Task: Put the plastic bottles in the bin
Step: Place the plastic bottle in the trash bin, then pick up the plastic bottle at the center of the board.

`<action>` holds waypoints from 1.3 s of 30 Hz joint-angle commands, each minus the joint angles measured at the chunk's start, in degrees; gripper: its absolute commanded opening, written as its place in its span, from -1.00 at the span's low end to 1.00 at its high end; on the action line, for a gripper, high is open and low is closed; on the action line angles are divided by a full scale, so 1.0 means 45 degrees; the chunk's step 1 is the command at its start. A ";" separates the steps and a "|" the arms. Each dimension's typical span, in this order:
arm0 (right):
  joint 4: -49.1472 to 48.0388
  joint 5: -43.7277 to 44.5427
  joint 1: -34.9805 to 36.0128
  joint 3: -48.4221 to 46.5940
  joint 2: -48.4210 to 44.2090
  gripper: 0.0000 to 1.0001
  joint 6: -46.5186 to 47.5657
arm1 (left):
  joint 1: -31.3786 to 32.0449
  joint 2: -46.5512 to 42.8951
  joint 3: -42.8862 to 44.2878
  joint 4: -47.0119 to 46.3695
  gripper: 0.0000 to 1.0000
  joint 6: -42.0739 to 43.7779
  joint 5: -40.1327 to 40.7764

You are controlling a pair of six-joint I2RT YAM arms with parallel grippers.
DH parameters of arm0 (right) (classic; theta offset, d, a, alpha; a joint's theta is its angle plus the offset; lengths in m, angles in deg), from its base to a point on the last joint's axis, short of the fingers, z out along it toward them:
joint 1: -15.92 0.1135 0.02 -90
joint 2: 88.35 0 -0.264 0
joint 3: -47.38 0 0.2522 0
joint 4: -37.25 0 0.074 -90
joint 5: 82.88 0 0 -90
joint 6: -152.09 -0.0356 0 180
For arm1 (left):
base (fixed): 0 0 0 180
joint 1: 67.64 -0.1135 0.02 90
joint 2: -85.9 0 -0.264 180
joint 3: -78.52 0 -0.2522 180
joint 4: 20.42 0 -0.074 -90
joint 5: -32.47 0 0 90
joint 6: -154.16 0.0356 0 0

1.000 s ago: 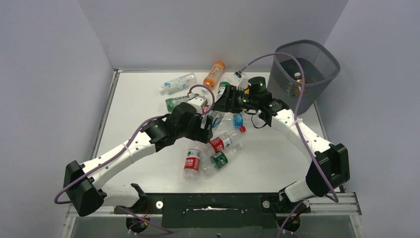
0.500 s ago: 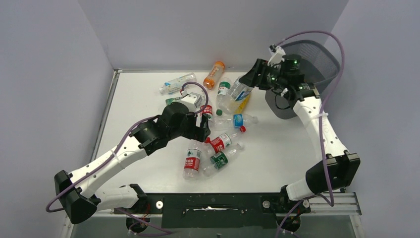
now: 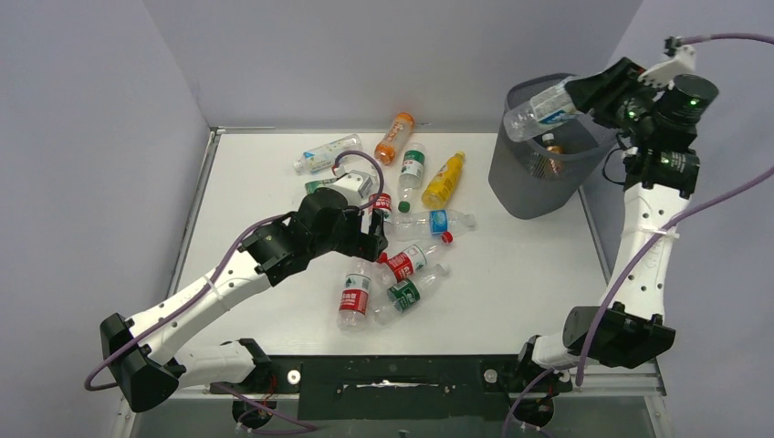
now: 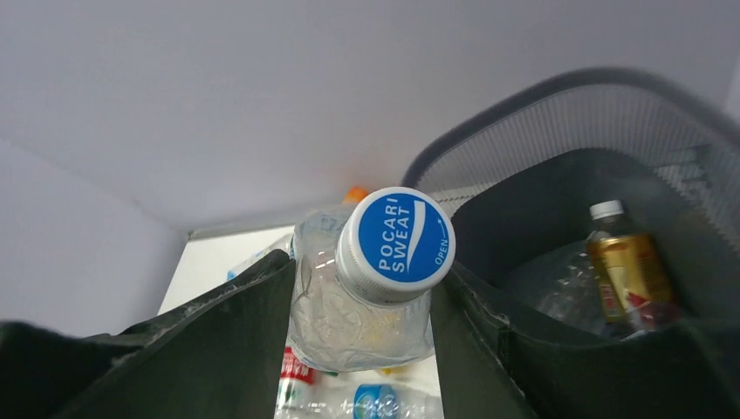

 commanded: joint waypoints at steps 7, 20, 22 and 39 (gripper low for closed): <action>-0.3893 -0.1407 -0.2908 -0.0099 0.0225 -0.10 -0.2873 | -0.0085 -0.0297 -0.0088 -0.0565 0.71 -0.0079 -0.0139; -0.3152 -0.0529 -0.2914 -0.3372 0.4372 0.68 -0.2407 | -0.0083 -0.0352 -0.0179 -0.0546 0.71 -0.0135 -0.0058; -0.2527 -0.0580 -0.2900 -0.4084 0.4869 0.83 -0.2223 | -0.0093 -0.0290 -0.0180 -0.0404 0.71 -0.0185 0.0100; -0.1101 -0.0331 -0.1055 -0.1180 0.1506 0.96 -0.0537 | -0.1809 0.0564 -0.0894 0.0742 0.72 -0.1299 -0.0404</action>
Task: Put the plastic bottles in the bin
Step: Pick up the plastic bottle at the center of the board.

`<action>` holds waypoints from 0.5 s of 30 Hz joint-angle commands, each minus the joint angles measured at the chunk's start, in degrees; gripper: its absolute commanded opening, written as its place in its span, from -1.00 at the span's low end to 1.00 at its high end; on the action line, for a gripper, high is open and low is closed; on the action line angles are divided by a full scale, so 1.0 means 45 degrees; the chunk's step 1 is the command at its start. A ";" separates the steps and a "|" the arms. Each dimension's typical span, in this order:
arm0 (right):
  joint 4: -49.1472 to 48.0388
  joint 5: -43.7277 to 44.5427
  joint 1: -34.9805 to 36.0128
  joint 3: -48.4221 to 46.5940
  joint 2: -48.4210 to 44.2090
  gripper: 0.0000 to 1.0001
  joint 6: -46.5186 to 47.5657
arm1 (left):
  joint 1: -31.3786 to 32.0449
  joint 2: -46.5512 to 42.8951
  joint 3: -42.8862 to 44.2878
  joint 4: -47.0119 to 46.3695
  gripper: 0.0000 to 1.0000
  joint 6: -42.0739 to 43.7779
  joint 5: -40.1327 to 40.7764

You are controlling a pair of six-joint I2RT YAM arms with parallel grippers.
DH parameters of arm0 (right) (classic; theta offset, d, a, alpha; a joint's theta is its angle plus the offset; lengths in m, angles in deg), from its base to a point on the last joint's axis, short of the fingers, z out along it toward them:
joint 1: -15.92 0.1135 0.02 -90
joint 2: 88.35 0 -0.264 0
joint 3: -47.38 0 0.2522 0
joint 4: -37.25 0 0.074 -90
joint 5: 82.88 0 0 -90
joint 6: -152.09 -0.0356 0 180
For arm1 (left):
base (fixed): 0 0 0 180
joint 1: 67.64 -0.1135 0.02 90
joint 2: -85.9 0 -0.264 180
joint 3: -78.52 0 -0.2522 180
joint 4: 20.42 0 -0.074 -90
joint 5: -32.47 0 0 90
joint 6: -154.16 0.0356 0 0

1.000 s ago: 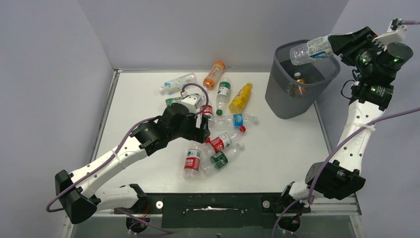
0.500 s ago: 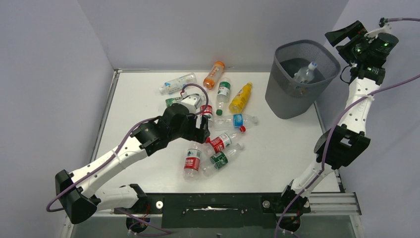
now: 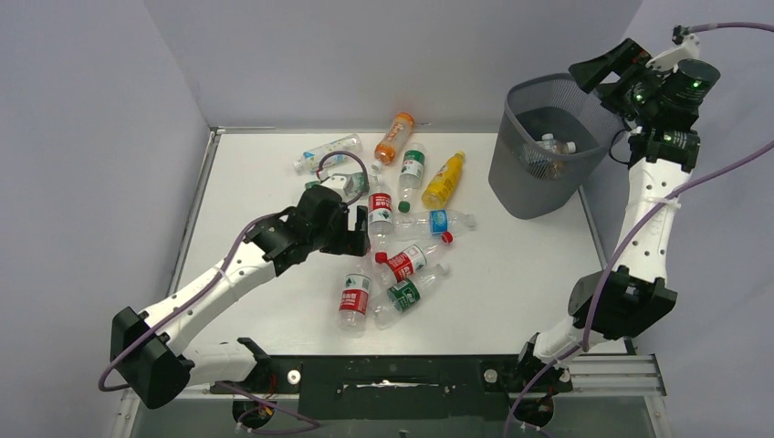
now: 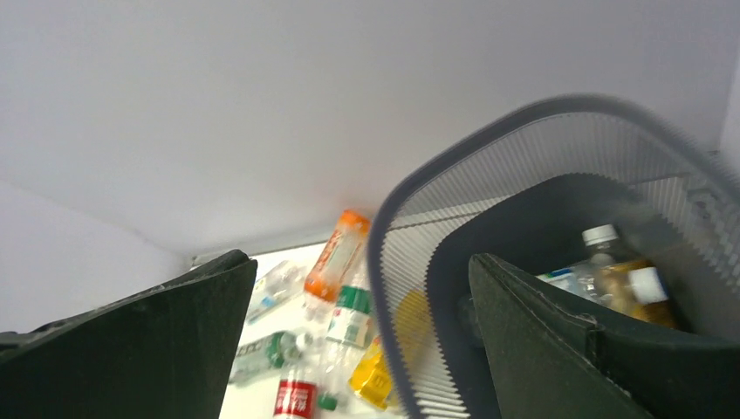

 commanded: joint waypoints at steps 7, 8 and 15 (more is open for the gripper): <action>0.0122 0.0406 0.1949 0.3040 -0.3068 0.96 0.1121 | -0.0507 0.0265 -0.1036 0.0122 0.72 -0.0890 -0.0992; 0.0154 0.0464 0.2149 0.3276 -0.3246 0.96 0.1172 | -0.0517 0.0342 -0.1140 0.0117 0.72 -0.0930 -0.1062; 0.0333 0.0836 0.3632 0.4871 -0.4152 0.96 0.1500 | -0.0320 0.0412 -0.2047 0.0017 0.71 -0.1613 -0.1638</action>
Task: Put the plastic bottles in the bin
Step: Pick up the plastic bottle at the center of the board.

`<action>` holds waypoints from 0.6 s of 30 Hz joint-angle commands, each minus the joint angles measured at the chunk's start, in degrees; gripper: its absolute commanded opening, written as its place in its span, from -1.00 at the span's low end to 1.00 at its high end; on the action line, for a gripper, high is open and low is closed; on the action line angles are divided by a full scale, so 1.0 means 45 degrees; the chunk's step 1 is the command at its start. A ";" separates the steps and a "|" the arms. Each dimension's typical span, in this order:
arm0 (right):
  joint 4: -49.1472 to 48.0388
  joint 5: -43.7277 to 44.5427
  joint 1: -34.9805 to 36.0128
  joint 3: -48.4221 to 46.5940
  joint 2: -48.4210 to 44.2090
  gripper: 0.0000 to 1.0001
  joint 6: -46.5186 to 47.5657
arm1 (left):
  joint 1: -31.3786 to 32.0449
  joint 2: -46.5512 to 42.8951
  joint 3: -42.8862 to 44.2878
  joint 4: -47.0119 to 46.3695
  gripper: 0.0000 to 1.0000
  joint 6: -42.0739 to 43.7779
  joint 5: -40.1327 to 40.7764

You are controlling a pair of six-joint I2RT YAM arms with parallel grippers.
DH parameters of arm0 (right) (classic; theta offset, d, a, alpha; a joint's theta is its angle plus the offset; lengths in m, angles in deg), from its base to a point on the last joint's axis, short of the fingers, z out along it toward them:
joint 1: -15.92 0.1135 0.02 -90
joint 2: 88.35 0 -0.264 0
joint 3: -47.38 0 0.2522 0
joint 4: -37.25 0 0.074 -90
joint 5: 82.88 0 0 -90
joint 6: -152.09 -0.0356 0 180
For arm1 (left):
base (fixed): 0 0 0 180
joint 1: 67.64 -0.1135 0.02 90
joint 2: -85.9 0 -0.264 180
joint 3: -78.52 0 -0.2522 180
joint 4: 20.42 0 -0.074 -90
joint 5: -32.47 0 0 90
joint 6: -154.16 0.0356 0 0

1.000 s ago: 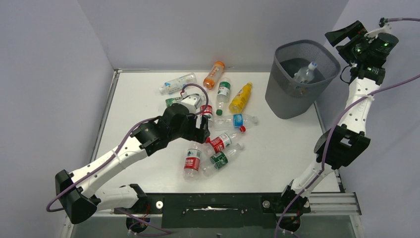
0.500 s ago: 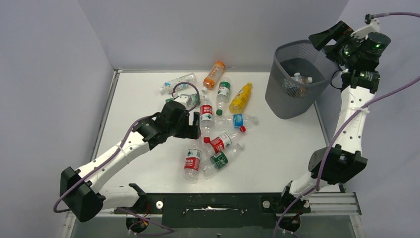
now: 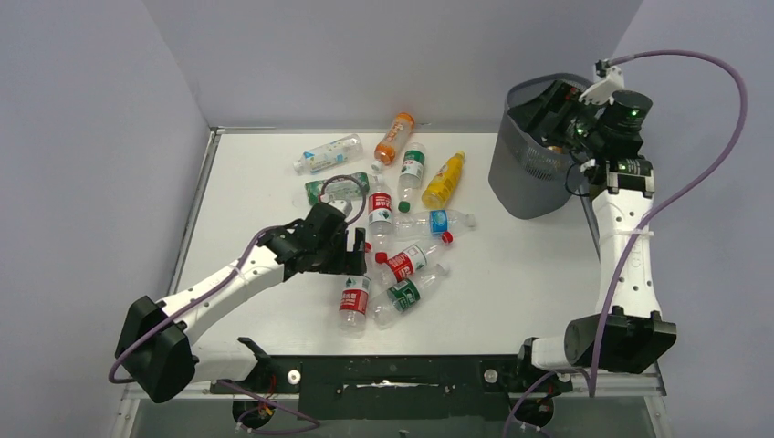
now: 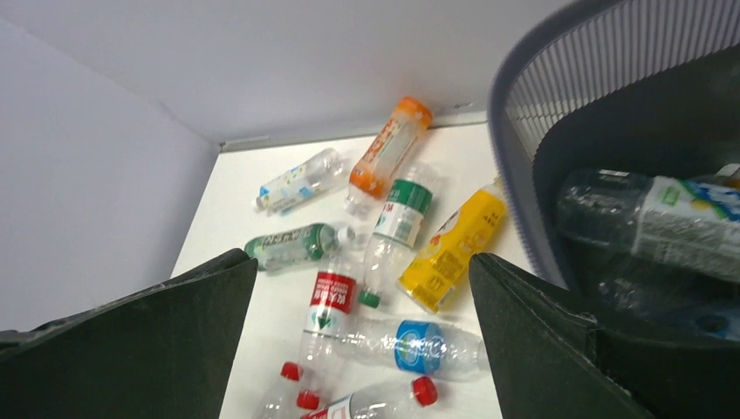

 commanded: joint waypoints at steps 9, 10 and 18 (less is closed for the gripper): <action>-0.0353 0.0641 0.1620 0.2011 -0.1118 0.96 0.0528 | 0.0730 -0.0723 -0.1451 -0.0246 0.71 -0.1742 -0.0705; -0.0389 0.0659 0.1775 0.2116 -0.1120 0.96 0.0534 | 0.0762 -0.0799 -0.1562 -0.0262 0.71 -0.1835 -0.0703; -0.0657 0.0777 0.2284 0.2778 -0.0975 0.95 0.0560 | 0.1367 -0.1383 -0.2507 -0.0157 0.71 -0.2748 -0.0278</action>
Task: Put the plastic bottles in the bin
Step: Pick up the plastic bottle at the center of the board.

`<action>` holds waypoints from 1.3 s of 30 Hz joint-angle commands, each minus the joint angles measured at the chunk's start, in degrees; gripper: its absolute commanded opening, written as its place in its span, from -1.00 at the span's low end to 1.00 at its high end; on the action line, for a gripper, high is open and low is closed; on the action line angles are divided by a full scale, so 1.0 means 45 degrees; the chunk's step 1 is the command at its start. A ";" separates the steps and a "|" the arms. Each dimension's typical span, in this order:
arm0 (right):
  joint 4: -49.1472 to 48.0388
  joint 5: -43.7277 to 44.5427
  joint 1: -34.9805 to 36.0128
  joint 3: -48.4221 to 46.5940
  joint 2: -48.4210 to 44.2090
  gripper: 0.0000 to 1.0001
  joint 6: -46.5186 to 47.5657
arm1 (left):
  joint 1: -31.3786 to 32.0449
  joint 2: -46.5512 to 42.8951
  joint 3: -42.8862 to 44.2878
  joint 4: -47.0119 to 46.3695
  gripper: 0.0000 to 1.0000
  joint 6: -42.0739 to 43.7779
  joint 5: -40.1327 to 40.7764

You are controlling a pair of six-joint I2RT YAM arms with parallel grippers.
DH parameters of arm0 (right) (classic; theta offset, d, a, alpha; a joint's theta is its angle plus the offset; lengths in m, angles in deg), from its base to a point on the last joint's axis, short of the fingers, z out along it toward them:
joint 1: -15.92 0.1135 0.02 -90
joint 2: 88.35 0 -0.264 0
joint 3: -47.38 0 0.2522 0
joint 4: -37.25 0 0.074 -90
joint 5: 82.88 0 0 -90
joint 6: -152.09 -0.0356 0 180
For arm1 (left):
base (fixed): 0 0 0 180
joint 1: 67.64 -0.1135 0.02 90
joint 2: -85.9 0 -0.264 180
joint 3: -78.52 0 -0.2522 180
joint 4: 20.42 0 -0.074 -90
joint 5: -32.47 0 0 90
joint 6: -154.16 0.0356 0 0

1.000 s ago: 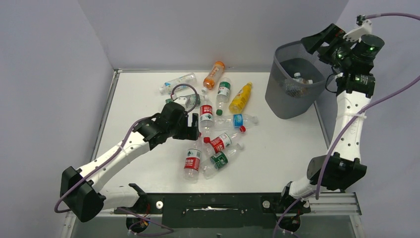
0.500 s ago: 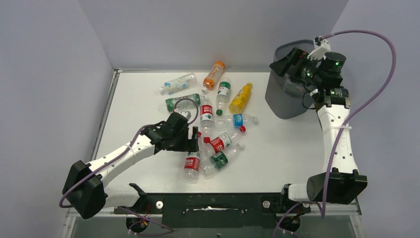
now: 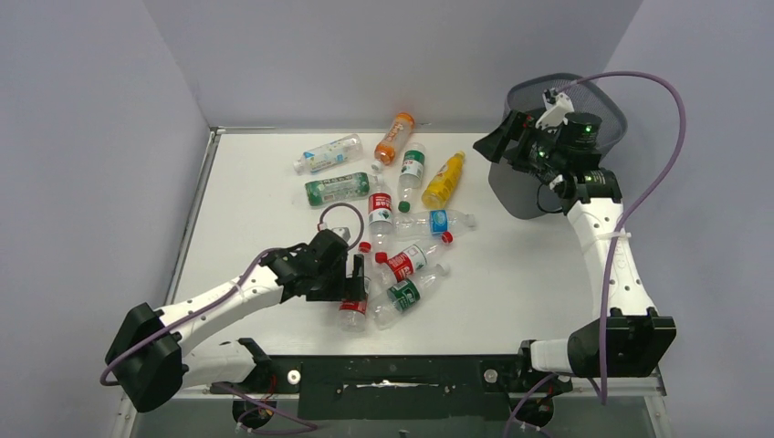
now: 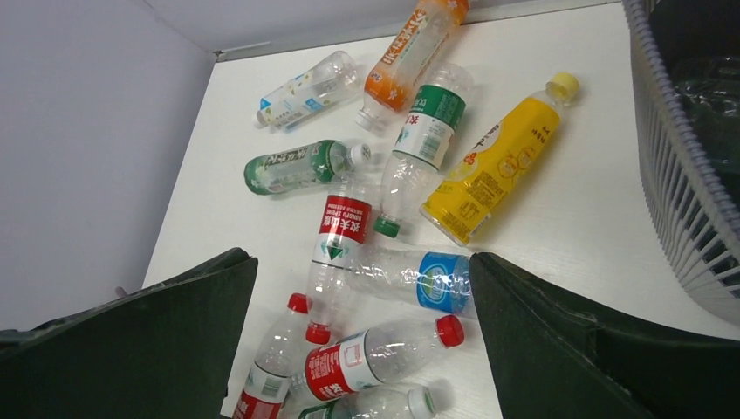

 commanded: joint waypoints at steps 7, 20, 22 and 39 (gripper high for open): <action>-0.0938 0.0306 0.0543 0.0718 -0.0303 0.96 0.0227 | 0.0996 -0.0971 -0.0940 0.0085 0.65 -0.1234 0.0862; -0.1119 0.0475 0.1036 0.1721 -0.0447 0.97 0.0230 | 0.1648 0.0349 -0.1817 -0.1041 0.46 -0.2269 0.1326; -0.1114 0.0491 0.1070 0.1836 -0.0505 0.97 0.0246 | 0.1698 0.0493 -0.1921 -0.1286 0.44 -0.2373 0.1339; -0.1741 0.0177 0.2013 0.2636 -0.0665 0.97 -0.0328 | 0.1916 -0.0984 0.0371 0.0489 0.09 -0.2069 0.2906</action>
